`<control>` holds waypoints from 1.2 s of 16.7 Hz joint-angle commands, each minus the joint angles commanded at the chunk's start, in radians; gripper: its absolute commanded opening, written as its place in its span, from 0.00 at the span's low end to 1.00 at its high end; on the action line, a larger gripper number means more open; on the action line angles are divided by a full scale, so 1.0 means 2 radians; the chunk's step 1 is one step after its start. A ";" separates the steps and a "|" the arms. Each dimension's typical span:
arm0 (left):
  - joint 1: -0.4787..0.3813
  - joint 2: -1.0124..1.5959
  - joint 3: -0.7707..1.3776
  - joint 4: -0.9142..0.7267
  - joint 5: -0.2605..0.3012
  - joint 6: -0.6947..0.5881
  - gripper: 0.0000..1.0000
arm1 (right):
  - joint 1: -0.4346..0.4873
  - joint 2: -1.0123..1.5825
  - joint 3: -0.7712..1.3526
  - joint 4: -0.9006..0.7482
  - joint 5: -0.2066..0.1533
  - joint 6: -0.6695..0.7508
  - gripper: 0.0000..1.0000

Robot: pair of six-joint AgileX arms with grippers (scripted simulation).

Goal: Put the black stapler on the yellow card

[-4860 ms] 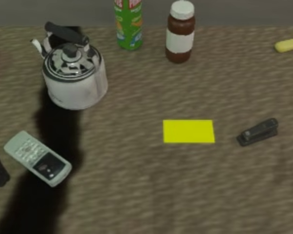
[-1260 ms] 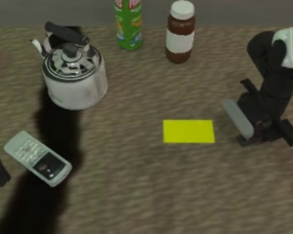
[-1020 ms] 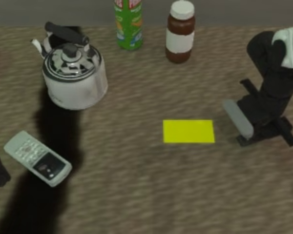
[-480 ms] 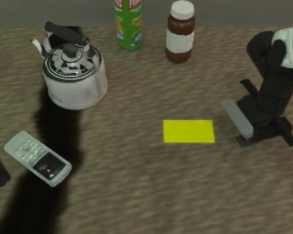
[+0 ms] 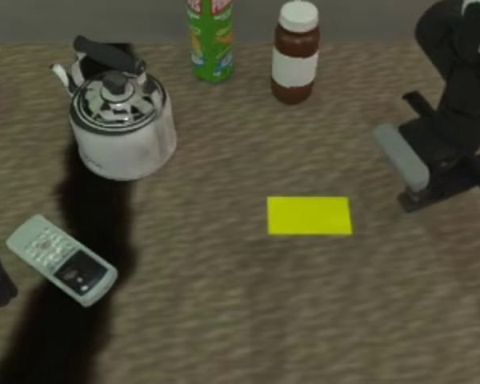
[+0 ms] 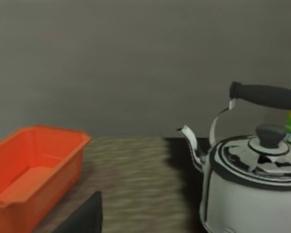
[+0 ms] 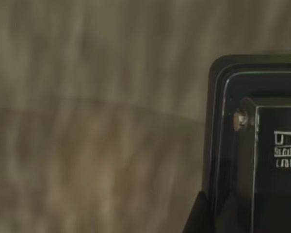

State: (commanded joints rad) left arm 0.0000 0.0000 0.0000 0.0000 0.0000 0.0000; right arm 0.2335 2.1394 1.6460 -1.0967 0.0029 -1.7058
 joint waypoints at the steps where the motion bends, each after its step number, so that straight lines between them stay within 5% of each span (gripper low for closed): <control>1: 0.000 0.000 0.000 0.000 0.000 0.000 1.00 | 0.000 -0.007 0.012 -0.019 0.000 0.000 0.00; 10: 0.000 0.000 0.000 0.000 0.000 0.000 1.00 | 0.009 -0.011 0.047 -0.049 -0.001 0.020 0.00; 20: 0.000 0.000 0.000 0.000 0.000 0.000 1.00 | 0.121 0.091 0.254 -0.138 -0.017 0.295 0.00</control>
State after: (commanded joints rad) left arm 0.0000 0.0000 0.0000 0.0000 0.0000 0.0000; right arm 0.4758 2.3208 2.1547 -1.3722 -0.0313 -1.1166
